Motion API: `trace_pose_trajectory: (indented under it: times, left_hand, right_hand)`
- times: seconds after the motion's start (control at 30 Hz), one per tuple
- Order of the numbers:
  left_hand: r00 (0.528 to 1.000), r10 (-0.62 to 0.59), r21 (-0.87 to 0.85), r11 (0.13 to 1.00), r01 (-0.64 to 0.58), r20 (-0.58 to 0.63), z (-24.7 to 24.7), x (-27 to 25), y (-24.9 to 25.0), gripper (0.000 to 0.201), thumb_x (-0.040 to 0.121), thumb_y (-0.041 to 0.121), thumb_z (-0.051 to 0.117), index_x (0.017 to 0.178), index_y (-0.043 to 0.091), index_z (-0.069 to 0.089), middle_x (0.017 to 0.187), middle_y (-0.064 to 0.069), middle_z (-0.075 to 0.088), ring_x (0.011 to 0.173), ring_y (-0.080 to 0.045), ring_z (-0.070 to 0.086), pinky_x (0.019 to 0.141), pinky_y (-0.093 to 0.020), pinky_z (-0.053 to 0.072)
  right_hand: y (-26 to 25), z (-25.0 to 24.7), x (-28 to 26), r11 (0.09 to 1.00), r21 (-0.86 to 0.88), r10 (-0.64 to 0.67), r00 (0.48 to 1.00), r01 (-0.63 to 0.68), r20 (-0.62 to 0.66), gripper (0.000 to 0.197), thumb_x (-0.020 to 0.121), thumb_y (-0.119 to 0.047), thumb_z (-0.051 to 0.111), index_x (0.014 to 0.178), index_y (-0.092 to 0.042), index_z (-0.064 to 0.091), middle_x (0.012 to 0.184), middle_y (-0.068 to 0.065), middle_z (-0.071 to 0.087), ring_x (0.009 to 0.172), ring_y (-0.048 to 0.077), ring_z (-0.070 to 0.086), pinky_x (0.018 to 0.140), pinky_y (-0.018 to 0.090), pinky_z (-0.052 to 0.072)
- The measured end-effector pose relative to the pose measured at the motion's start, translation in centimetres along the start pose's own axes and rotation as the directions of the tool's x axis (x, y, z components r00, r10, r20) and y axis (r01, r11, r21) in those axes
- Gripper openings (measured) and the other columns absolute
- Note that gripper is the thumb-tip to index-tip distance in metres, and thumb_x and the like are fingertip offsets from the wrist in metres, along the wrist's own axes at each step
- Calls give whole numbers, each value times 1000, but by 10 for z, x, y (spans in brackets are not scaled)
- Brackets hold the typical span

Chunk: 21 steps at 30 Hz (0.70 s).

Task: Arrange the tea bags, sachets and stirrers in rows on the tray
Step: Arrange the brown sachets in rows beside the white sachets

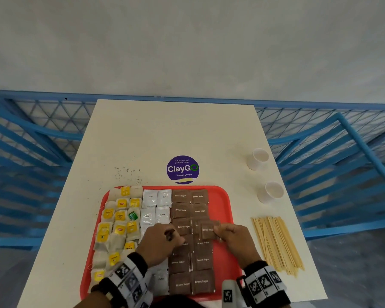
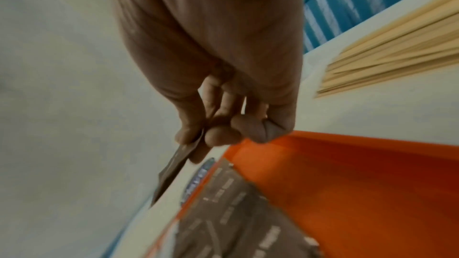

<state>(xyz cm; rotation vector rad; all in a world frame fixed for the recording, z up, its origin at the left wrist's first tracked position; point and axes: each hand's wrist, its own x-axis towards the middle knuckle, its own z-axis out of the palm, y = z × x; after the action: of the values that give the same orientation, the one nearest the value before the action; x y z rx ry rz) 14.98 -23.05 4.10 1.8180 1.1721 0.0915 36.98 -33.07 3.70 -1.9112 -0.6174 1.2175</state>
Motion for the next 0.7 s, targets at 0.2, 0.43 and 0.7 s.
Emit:
trace_pose_trajectory:
  times: [0.2, 0.43, 0.7]
  left_hand:
    - [994, 6, 354, 934, -43, 106, 36, 2, -12, 35, 85, 52, 65, 117, 41, 58, 123, 22, 52, 112, -11, 57, 95, -36, 48]
    - [993, 8, 418, 907, -58, 121, 41, 6, -18, 43, 92, 51, 57, 134, 45, 50, 137, 19, 44, 123, -13, 53, 101, -40, 45]
    - [993, 23, 412, 909, -68, 114, 38, 5, -14, 42, 91, 51, 57, 132, 42, 52, 131, 15, 48, 118, -15, 55, 98, -37, 45]
  right_hand:
    - [28, 17, 6, 995, -93, 39, 999, -36, 30, 31, 88, -14, 71, 57, -18, 70, 58, -7, 67, 56, 5, 56, 59, 19, 45]
    - [36, 29, 14, 977, -195, 76, 996, -84, -46, 40, 83, -18, 74, 45, -25, 64, 54, -9, 64, 58, 7, 55, 62, 26, 48]
    - [33, 37, 12, 928, -369, -13, 982, -59, -187, 38, 73, -32, 83, 81, -17, 49, 78, -6, 60, 68, 5, 52, 57, 13, 35]
